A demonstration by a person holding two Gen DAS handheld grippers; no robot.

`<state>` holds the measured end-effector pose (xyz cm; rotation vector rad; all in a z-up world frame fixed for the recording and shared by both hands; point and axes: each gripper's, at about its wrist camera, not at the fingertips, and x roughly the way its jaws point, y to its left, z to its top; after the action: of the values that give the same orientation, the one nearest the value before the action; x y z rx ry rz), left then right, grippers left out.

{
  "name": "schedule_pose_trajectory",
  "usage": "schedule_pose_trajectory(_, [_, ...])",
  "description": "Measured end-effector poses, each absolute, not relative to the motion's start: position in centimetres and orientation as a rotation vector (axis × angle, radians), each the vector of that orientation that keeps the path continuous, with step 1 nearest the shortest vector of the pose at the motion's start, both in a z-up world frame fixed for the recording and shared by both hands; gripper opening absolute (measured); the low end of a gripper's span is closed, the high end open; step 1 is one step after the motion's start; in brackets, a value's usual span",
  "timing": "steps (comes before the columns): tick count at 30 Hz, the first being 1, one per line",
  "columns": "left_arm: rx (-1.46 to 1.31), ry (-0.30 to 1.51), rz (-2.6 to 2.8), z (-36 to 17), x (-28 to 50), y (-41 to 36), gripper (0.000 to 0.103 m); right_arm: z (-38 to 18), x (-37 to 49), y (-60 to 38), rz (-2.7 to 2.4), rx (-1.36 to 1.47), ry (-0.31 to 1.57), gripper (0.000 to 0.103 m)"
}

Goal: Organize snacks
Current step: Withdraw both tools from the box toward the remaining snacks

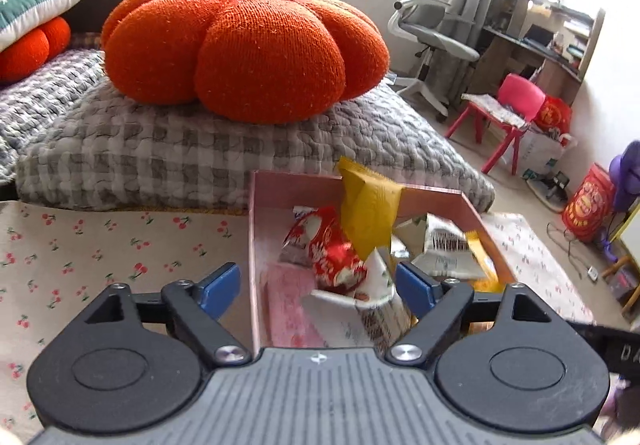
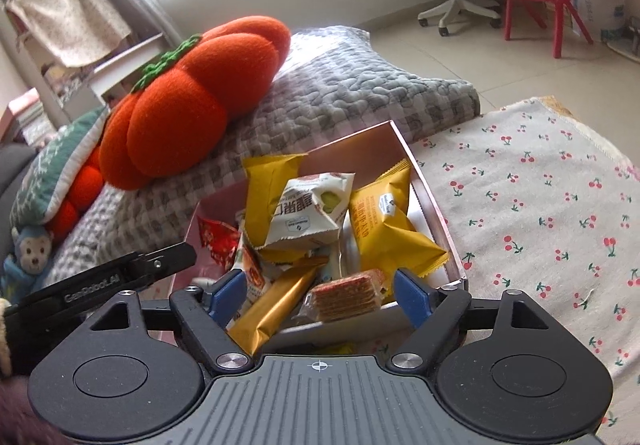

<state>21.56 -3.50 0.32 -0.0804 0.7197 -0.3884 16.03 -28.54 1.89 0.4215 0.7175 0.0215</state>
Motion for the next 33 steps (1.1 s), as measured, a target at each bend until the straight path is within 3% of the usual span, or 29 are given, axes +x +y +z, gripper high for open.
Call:
schedule_pose_trajectory(17, [-0.126,0.837,-0.296,1.6,15.0,-0.3,0.102,4.2,11.8,-26.9,0.068,0.278,0.721,0.095])
schedule_pose_trajectory(33, [-0.104,0.857,-0.256,-0.5,11.9,1.7,0.102,3.7,9.1,-25.1,0.064,0.098,0.729,0.097])
